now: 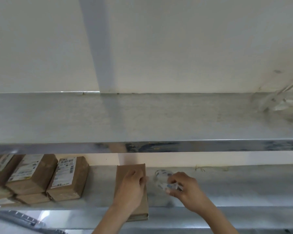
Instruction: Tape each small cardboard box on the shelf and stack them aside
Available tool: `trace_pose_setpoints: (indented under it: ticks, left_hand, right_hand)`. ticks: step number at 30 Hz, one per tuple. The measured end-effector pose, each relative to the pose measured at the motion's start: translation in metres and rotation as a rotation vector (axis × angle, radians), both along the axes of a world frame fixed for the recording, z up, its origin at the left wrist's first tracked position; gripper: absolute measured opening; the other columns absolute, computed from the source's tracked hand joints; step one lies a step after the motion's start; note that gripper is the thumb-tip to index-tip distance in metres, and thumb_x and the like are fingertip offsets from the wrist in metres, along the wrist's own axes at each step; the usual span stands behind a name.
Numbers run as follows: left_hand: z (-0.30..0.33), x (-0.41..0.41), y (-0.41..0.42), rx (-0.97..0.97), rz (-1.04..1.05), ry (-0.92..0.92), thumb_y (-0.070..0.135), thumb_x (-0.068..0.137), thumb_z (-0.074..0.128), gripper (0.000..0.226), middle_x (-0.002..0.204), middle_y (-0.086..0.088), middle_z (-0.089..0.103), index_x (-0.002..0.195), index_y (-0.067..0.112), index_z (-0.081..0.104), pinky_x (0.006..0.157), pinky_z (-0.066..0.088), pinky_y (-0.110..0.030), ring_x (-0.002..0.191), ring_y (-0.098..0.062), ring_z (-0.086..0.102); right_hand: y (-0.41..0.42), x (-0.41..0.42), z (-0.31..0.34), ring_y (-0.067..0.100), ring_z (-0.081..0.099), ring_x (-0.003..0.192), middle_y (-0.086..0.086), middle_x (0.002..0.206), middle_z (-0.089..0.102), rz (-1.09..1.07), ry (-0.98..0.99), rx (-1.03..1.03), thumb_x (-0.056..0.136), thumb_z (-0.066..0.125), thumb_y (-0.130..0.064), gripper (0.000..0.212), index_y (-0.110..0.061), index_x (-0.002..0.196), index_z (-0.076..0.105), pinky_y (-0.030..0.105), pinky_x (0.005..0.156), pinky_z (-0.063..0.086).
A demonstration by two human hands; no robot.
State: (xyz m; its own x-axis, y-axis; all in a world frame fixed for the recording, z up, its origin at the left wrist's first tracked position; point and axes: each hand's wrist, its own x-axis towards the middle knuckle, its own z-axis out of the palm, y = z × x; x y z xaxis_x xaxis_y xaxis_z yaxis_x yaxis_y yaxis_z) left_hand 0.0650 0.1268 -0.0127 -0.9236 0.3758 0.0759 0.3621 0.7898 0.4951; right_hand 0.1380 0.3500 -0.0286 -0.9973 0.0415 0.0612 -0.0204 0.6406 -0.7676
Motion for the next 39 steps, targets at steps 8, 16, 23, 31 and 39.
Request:
trace_pose_setpoints:
  ticks: [8, 16, 23, 31, 39]
  left_hand:
    - [-0.015, -0.014, -0.052, 0.195, 0.424, -0.133, 0.032, 0.106, 0.044, 0.019, 0.085, 0.003, 0.057, 0.090, 0.024, 0.051, 0.063, 0.039, -0.027, 0.075, -0.011, 0.055]
    - [-0.042, -0.002, -0.070, 0.410, 0.535, -0.501, 0.044, 0.106, 0.038, 0.034, 0.121, -0.004, 0.059, 0.132, 0.023, 0.047, 0.089, 0.045, -0.035, 0.106, -0.019, 0.058]
    - [-0.028, 0.008, -0.060, 0.666, 0.522, -0.700, 0.046, 0.106, 0.036, 0.030, 0.110, 0.009, 0.061, 0.130, 0.029, 0.044, 0.068, 0.045, -0.021, 0.096, -0.005, 0.059]
    - [-0.038, 0.010, -0.080, 1.005, 0.451, -0.886, 0.027, 0.095, 0.067, 0.052, 0.116, -0.001, 0.070, 0.142, 0.032, 0.045, 0.077, 0.057, -0.034, 0.101, -0.022, 0.070]
    - [-0.040, 0.011, -0.086, 1.152, 0.270, -1.011, -0.001, 0.089, 0.064, 0.061, 0.110, -0.004, 0.071, 0.142, 0.026, 0.048, 0.061, 0.059, -0.030, 0.087, -0.024, 0.074]
  right_hand:
    - [0.061, -0.031, -0.053, 0.015, 0.051, 0.065, -0.006, 0.072, 0.054, -0.239, -0.198, 0.356, 0.083, 0.069, -0.016, 0.034, -0.027, 0.065, 0.043, 0.018, 0.057, 0.036]
    - [0.011, -0.034, -0.050, 0.032, 0.060, 0.101, 0.005, 0.112, 0.062, -0.329, -0.192, 0.422, 0.068, 0.084, -0.018, 0.041, -0.020, 0.105, 0.066, 0.043, 0.079, 0.053]
    - [-0.094, -0.058, -0.018, 0.018, 0.071, 0.090, -0.001, 0.104, 0.070, -0.290, -0.529, -0.332, 0.091, 0.067, -0.042, 0.032, -0.030, 0.113, 0.048, 0.038, 0.086, 0.059]
    - [-0.104, -0.045, -0.009, 0.028, 0.069, 0.078, 0.018, 0.083, 0.073, -0.514, -0.408, -0.735, 0.089, 0.068, 0.008, 0.006, 0.003, 0.092, 0.069, 0.035, 0.071, 0.059]
    - [-0.115, 0.003, 0.019, 0.031, 0.060, 0.078, 0.013, 0.103, 0.056, -0.678, -0.240, -0.849, 0.076, 0.080, 0.010, 0.037, -0.008, 0.101, 0.057, 0.037, 0.065, 0.056]
